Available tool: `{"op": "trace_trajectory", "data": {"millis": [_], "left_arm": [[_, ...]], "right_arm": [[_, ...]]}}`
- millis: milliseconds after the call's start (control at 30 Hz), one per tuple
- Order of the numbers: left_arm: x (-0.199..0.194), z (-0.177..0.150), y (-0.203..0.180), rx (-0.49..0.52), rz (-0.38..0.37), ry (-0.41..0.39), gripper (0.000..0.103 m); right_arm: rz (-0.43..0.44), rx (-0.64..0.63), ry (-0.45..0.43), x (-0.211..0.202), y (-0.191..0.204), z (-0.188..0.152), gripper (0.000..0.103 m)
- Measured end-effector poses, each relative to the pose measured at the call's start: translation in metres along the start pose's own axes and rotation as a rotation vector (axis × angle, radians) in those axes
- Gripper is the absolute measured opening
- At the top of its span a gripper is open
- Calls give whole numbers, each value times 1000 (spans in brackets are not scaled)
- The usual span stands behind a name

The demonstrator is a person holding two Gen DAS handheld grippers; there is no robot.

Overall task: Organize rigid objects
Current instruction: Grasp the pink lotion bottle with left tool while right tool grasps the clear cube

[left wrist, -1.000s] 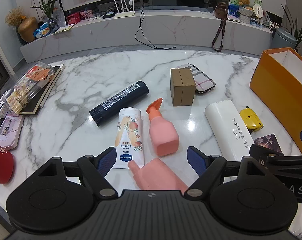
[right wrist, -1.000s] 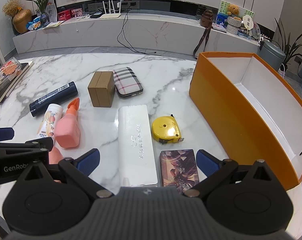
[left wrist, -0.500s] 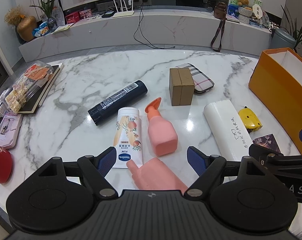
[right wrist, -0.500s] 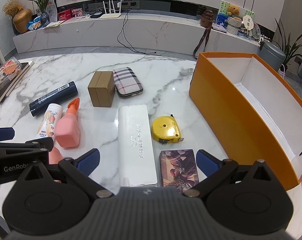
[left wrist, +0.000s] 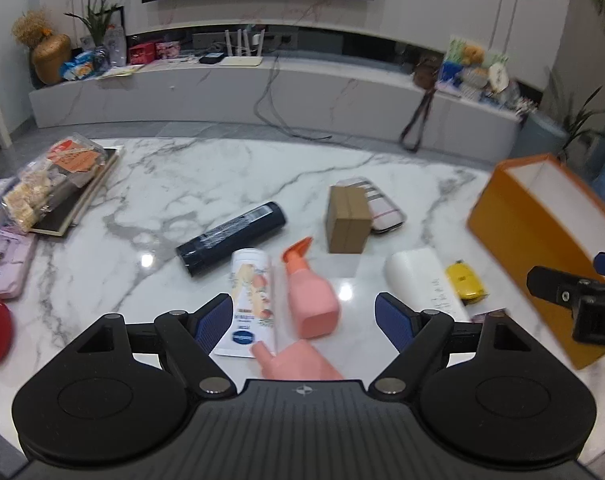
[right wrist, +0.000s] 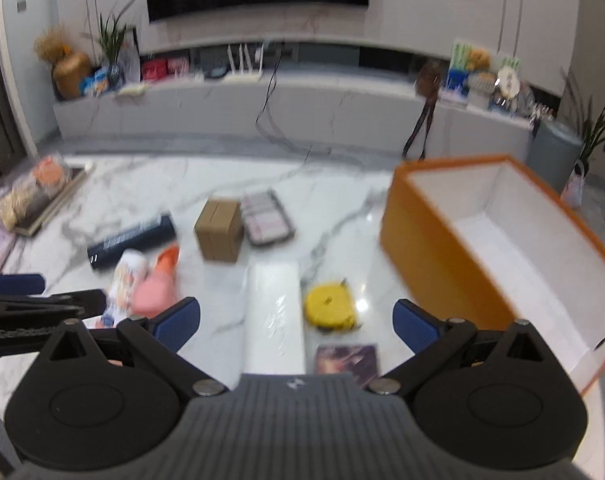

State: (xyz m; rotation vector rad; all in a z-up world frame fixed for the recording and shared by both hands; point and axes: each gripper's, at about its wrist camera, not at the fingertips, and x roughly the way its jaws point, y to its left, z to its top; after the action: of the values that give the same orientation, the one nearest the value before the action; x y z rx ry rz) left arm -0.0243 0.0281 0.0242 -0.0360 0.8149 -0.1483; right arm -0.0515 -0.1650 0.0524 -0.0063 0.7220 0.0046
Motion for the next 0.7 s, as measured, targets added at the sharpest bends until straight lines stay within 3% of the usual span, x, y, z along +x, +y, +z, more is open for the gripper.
{"op": "trace_trajectory", "data": {"millis": [133,267,367,567,700], "left_arm": [[-6,-4,3,6,-52,0,92],[2,-15,2,22,20,11,91],[11,-26,5,-20,45,25,89],[31,-57,6,-154,52,62,85],[33,-74,-2,-167,79,10,87]], "right_arm": [[-7,-8,-43,-14,-16,-4,101],[-14,-43,-108,-22,-27,-22,101],[-67,-73,-83,-15,-31,-36,101],[-84,-81,-8,8,-33,-65,101],[-105,-36,9,17,-32,-86,100]]}}
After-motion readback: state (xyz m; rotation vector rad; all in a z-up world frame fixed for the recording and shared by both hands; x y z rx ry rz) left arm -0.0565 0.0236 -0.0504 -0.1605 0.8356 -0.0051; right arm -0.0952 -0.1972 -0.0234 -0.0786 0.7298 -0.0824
